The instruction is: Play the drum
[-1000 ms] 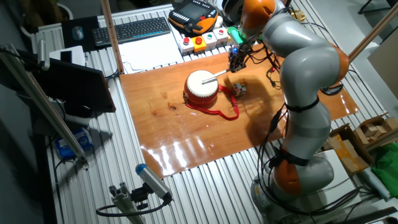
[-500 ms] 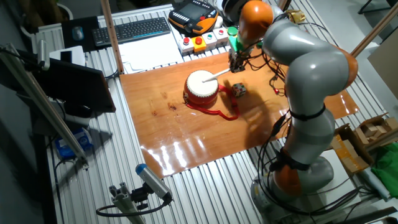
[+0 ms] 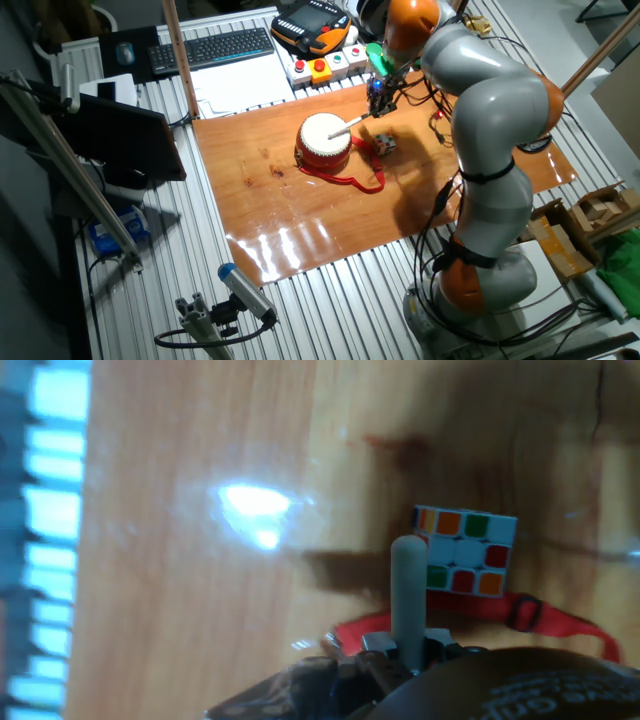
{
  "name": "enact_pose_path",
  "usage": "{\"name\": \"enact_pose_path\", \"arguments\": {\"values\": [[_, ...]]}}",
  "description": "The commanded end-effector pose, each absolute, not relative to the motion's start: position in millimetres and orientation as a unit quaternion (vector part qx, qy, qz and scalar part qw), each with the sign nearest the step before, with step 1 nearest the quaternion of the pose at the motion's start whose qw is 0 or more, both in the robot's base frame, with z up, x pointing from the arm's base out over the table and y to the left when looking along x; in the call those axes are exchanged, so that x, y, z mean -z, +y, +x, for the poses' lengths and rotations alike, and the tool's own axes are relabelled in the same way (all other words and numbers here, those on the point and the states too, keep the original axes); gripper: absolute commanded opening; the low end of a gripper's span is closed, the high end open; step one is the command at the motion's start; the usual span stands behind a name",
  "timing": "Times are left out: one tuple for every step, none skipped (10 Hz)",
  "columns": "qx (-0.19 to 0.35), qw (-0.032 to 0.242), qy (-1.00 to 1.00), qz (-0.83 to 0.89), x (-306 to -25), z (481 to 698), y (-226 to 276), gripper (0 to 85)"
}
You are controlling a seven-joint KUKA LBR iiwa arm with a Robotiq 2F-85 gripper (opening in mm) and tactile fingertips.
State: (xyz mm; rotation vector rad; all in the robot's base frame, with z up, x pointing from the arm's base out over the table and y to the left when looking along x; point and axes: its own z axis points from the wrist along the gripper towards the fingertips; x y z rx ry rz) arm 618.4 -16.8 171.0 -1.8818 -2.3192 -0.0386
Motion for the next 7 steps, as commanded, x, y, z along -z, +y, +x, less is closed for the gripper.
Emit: {"name": "enact_pose_path", "arguments": {"values": [[0.012, 0.099, -0.792, -0.602, -172.5, 617.2, -17.1, 0.7], [0.010, 0.104, -0.807, -0.581, -174.6, 615.5, -17.5, 0.7], [0.011, 0.110, -0.822, -0.559, -175.9, 614.0, -17.8, 0.7], [0.010, 0.114, -0.842, -0.528, -176.5, 611.8, -18.9, 0.7], [0.009, 0.111, -0.855, -0.506, -177.1, 610.6, -19.8, 0.7], [0.009, 0.105, -0.868, -0.485, -178.5, 609.4, -20.7, 0.7], [0.009, 0.099, -0.880, -0.465, -179.0, 608.8, -21.4, 0.7]]}}
